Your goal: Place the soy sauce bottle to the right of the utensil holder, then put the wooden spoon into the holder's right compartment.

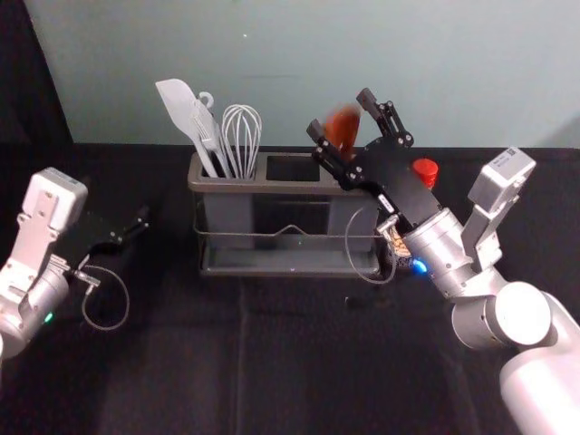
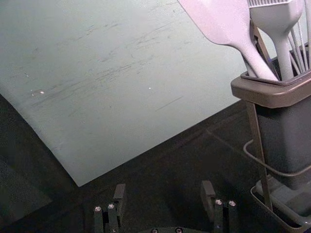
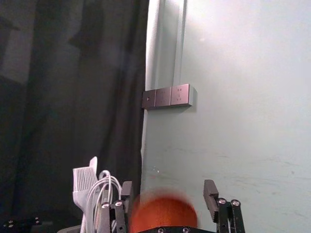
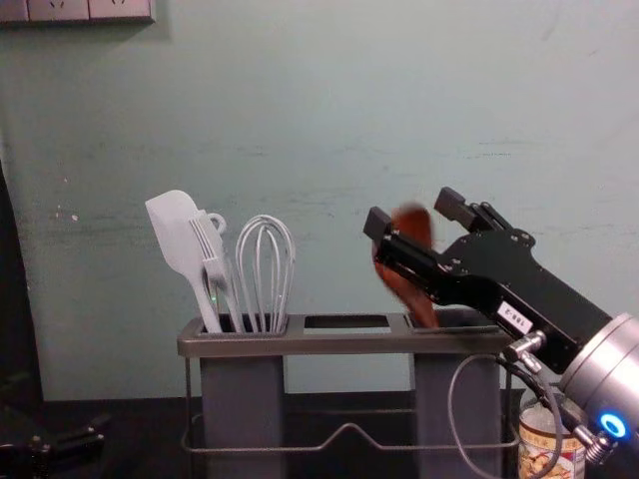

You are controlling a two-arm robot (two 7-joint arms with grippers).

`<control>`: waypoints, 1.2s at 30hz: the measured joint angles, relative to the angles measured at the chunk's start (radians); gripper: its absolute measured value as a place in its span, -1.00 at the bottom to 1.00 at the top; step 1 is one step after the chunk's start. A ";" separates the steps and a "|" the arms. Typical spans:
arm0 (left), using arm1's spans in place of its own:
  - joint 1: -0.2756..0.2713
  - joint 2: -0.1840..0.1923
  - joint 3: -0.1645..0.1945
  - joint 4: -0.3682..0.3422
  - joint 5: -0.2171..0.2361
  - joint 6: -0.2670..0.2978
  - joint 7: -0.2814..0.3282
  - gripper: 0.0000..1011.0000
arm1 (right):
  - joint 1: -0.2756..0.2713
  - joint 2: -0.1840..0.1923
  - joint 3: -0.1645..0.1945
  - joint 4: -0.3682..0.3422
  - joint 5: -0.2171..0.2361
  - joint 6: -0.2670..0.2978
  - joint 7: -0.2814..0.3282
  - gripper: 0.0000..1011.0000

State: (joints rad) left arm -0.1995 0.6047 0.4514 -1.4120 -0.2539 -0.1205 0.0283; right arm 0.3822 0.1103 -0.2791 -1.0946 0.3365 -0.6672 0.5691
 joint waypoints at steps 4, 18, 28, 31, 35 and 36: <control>0.000 0.000 0.000 0.000 0.000 0.000 0.000 0.98 | -0.004 -0.001 0.002 -0.008 -0.005 0.000 -0.003 0.98; 0.000 0.000 0.000 0.000 0.000 0.000 0.000 0.98 | -0.003 0.018 0.005 -0.134 -0.043 0.014 -0.032 0.98; 0.000 0.000 0.000 0.000 0.000 0.000 0.000 0.98 | 0.026 0.060 0.048 -0.154 -0.035 0.020 -0.041 0.98; 0.000 0.000 0.000 0.000 0.000 0.000 0.000 0.98 | 0.033 0.077 0.077 -0.145 -0.027 0.020 -0.050 0.98; 0.000 0.000 0.000 0.000 0.000 0.000 0.000 0.98 | 0.036 0.095 0.107 -0.135 -0.025 0.020 -0.061 0.98; 0.000 0.000 0.000 0.000 0.000 0.000 0.000 0.98 | 0.036 0.099 0.113 -0.133 -0.027 0.020 -0.065 0.98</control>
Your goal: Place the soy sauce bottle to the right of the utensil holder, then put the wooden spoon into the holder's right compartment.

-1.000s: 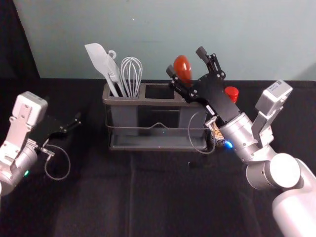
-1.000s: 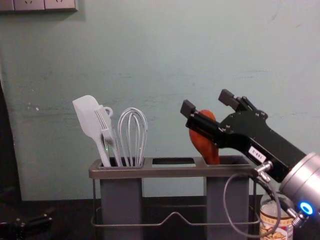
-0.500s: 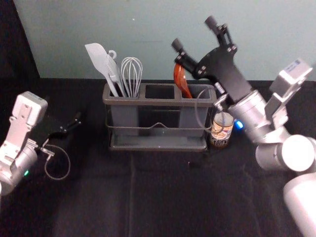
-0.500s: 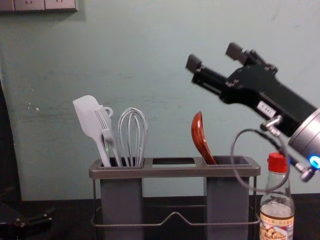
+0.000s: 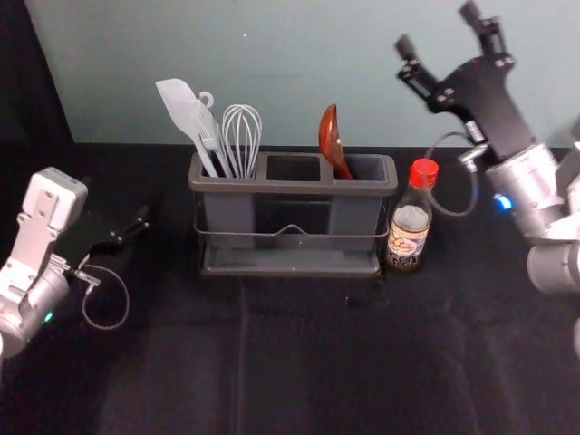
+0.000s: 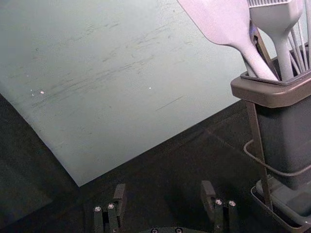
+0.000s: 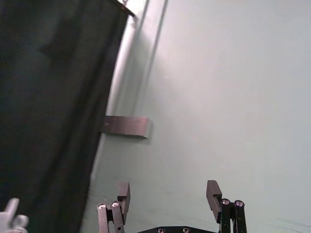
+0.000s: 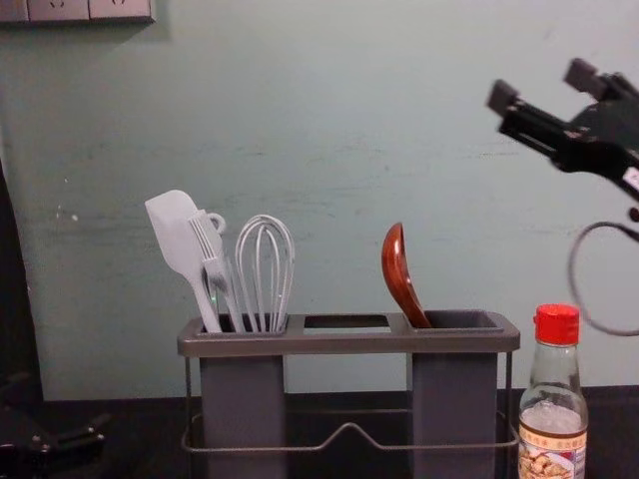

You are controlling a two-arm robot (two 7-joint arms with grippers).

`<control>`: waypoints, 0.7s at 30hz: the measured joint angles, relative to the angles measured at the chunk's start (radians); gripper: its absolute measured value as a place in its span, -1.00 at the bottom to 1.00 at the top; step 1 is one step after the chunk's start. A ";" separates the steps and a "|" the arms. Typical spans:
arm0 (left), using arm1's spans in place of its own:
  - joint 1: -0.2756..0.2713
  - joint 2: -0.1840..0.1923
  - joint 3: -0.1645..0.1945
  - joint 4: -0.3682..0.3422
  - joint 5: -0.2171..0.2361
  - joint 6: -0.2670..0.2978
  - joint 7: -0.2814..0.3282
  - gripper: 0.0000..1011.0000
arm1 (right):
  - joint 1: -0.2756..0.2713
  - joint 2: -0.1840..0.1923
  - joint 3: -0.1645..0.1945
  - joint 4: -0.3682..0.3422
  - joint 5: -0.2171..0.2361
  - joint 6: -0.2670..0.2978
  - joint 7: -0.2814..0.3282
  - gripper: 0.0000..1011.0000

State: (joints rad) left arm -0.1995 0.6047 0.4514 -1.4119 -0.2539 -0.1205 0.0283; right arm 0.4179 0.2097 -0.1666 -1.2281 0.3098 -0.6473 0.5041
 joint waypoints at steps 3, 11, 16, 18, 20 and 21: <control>0.000 0.000 0.000 0.000 0.000 0.000 0.000 0.98 | -0.003 0.014 0.026 0.002 -0.019 0.004 -0.023 0.98; 0.000 0.000 0.000 0.000 0.000 0.000 0.000 0.98 | -0.046 0.048 0.086 -0.010 -0.122 0.111 -0.130 0.98; 0.000 0.000 0.000 0.000 0.000 0.000 0.000 0.98 | -0.077 0.065 0.096 -0.025 -0.173 0.208 -0.177 0.98; 0.000 0.000 0.000 0.000 0.000 0.000 0.000 0.98 | -0.092 0.070 0.098 -0.032 -0.200 0.264 -0.204 0.98; 0.000 0.000 0.000 0.000 0.000 0.000 0.000 0.98 | -0.106 0.072 0.100 -0.039 -0.224 0.321 -0.231 0.98; 0.000 0.000 0.000 0.000 0.000 0.000 0.000 0.98 | -0.110 0.073 0.100 -0.042 -0.230 0.341 -0.238 0.98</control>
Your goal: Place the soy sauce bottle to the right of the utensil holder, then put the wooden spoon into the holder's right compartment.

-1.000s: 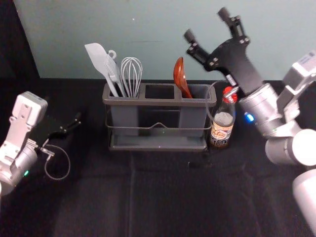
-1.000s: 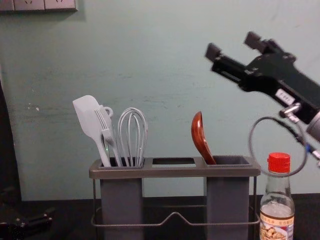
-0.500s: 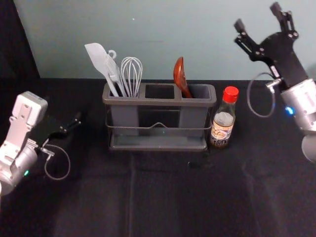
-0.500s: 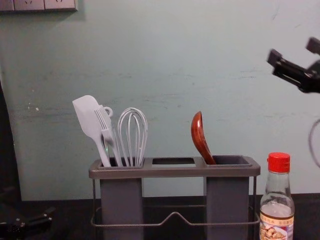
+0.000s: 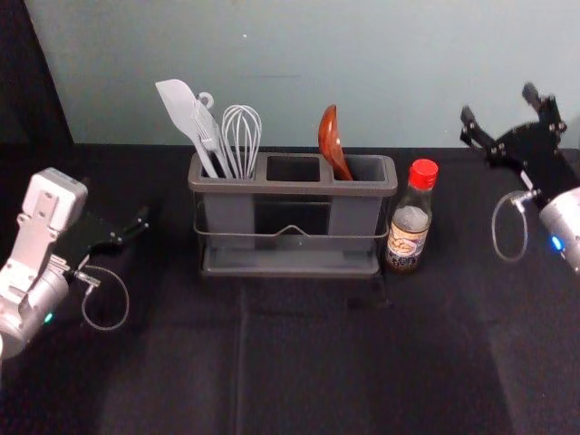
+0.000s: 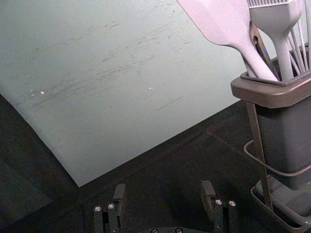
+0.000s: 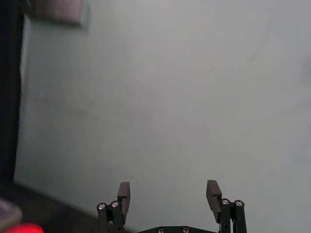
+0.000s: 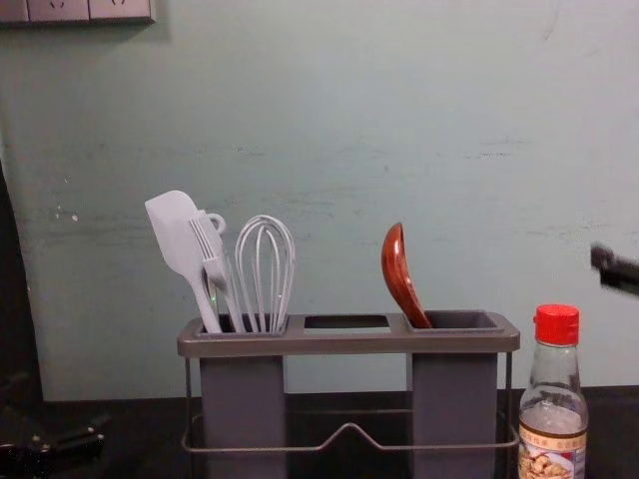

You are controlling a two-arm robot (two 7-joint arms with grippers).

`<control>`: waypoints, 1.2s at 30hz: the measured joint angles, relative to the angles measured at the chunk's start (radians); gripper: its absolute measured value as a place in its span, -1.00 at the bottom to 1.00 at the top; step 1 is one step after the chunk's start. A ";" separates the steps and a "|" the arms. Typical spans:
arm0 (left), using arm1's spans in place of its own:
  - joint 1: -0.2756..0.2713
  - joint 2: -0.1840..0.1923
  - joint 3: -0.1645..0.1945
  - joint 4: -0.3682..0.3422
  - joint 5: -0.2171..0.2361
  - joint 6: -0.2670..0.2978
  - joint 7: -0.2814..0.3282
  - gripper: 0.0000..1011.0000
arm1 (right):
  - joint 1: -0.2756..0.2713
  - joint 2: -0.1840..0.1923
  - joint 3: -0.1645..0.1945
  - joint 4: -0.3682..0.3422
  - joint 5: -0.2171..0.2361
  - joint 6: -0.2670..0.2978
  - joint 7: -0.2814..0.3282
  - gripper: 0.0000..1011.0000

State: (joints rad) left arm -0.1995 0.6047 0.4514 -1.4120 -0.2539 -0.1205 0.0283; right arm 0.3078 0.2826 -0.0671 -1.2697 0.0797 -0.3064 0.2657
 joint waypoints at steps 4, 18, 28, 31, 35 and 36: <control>0.000 0.000 0.000 0.000 0.000 0.000 0.000 0.98 | -0.014 0.000 0.000 -0.004 -0.014 0.080 -0.017 0.98; 0.000 0.000 0.000 0.000 0.000 0.000 0.000 0.98 | -0.034 -0.003 -0.036 0.023 -0.021 0.192 -0.007 0.98; 0.000 0.000 0.000 0.000 0.000 0.000 0.000 0.98 | -0.063 0.005 -0.037 -0.036 -0.022 0.233 -0.013 0.98; 0.000 0.000 0.000 0.000 0.000 0.000 0.000 0.98 | -0.077 0.009 -0.035 -0.059 -0.022 0.239 -0.016 0.98; 0.000 0.000 0.000 0.000 0.000 0.000 0.000 0.98 | -0.081 0.011 -0.034 -0.065 -0.022 0.239 -0.017 0.98; 0.000 0.000 0.000 0.000 0.000 0.000 0.000 0.98 | -0.081 0.011 -0.034 -0.065 -0.022 0.239 -0.018 0.98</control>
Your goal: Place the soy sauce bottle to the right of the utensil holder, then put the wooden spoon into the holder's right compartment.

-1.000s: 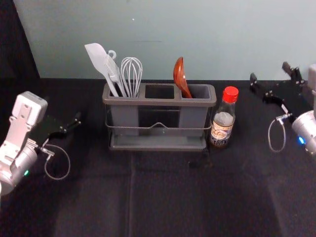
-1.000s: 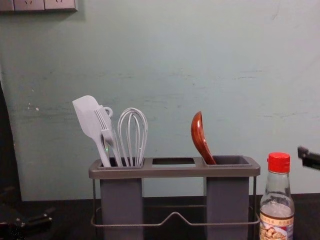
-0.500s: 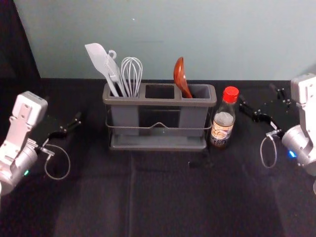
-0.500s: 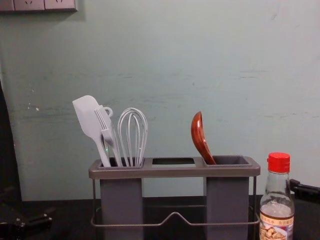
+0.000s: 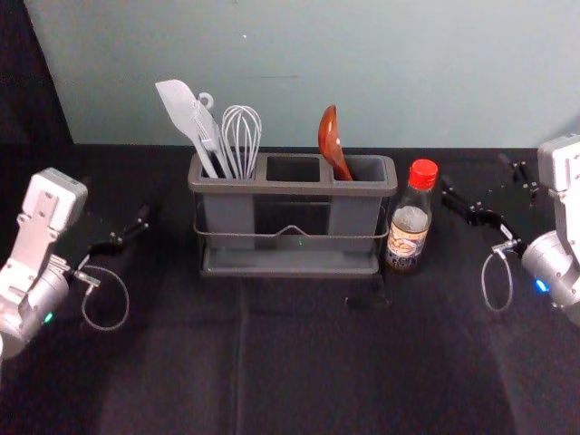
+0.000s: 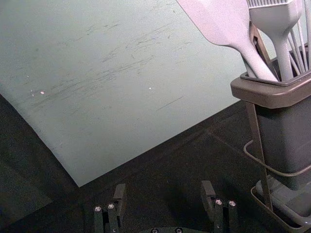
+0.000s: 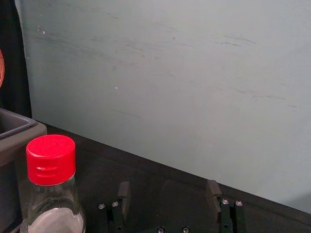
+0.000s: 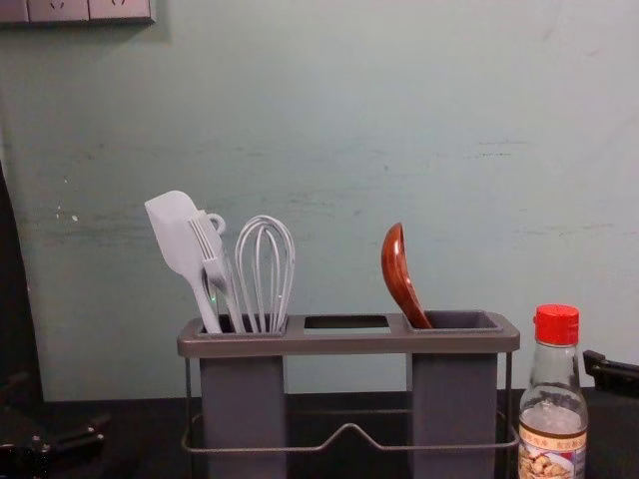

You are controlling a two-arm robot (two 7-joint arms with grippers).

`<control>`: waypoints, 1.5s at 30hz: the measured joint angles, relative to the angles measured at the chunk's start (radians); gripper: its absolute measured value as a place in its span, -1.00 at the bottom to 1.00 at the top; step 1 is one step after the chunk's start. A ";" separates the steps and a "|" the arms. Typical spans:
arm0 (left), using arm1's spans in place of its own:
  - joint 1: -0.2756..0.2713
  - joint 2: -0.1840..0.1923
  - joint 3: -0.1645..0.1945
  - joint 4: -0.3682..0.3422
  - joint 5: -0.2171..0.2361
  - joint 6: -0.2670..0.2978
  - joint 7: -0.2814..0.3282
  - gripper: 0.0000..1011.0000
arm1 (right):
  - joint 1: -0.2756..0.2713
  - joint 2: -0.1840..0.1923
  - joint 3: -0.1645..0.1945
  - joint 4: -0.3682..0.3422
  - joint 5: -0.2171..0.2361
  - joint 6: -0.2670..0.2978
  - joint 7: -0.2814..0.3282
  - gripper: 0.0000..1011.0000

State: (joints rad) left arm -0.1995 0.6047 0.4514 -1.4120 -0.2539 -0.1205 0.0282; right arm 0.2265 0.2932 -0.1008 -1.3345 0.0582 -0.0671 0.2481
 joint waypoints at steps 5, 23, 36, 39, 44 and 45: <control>0.000 0.000 0.000 0.000 0.000 0.000 0.000 0.98 | 0.001 0.000 0.000 0.001 0.000 0.000 0.000 0.98; 0.000 0.000 0.000 0.000 0.000 0.000 0.000 0.98 | 0.003 -0.001 0.000 0.003 0.001 0.000 0.000 0.98; 0.000 0.000 0.000 0.000 0.000 0.000 0.000 0.98 | 0.004 -0.001 0.000 0.004 0.001 -0.001 0.000 0.98; 0.000 0.000 0.000 0.000 0.000 0.000 0.000 0.98 | 0.004 -0.001 0.000 0.004 0.001 -0.001 0.000 0.98; 0.000 0.000 0.000 0.000 0.000 0.000 0.000 0.98 | 0.004 -0.001 0.000 0.004 0.001 -0.001 0.000 0.98; 0.000 0.000 0.000 0.000 0.000 0.000 0.000 0.98 | 0.004 -0.001 0.000 0.004 0.001 -0.001 0.000 0.98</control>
State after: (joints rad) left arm -0.1995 0.6047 0.4514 -1.4120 -0.2539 -0.1205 0.0283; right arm 0.2302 0.2921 -0.1005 -1.3307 0.0594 -0.0680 0.2481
